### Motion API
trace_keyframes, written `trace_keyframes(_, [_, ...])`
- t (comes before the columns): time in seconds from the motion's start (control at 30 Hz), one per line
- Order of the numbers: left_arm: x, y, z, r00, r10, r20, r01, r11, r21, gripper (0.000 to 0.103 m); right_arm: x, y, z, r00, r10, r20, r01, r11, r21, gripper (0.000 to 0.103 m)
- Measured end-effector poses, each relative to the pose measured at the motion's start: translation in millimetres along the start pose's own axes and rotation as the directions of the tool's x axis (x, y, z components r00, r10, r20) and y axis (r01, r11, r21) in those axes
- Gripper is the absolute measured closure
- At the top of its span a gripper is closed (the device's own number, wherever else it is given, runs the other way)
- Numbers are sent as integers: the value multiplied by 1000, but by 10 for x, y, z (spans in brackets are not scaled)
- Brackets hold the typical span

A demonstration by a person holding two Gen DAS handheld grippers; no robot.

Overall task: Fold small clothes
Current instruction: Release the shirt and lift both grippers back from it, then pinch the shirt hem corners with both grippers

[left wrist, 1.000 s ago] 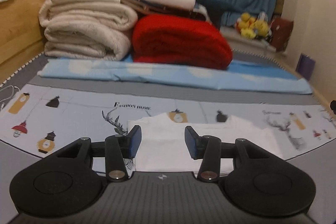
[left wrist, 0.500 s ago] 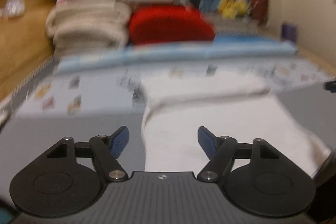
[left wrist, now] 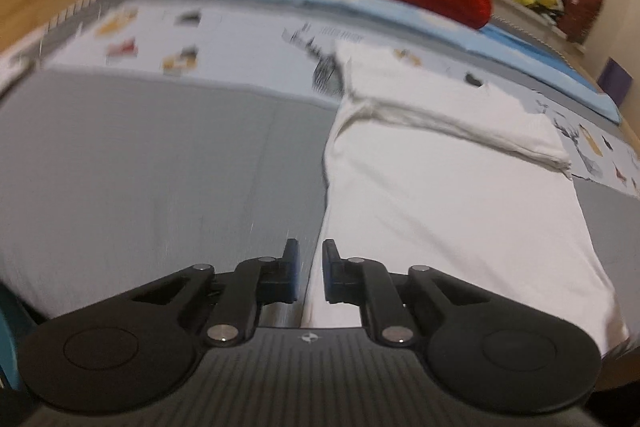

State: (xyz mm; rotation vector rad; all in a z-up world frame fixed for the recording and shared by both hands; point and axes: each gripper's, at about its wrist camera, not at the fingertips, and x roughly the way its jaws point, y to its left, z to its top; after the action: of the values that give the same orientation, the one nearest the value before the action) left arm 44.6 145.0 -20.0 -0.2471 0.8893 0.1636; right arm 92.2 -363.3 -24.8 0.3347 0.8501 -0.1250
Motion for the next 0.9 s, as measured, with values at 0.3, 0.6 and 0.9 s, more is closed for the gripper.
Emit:
trace_keyframes(0.3, [322,180,-157,976,-40,-214,21,996,-89,88,426,-81,-167,972,-68,-225,73,997,13,74])
trace_keyframes(0.6, [408,86,-341,957,-6,-291,4,1000,-7,75,609,-110,-307,946,-94,-311,97,995,-5,73])
trace_keyframes(0.9, [408,-17,-368,959,27,-282,-5,997,78,79,610,-20,-383,939,-107,-326,77,992,-104,74])
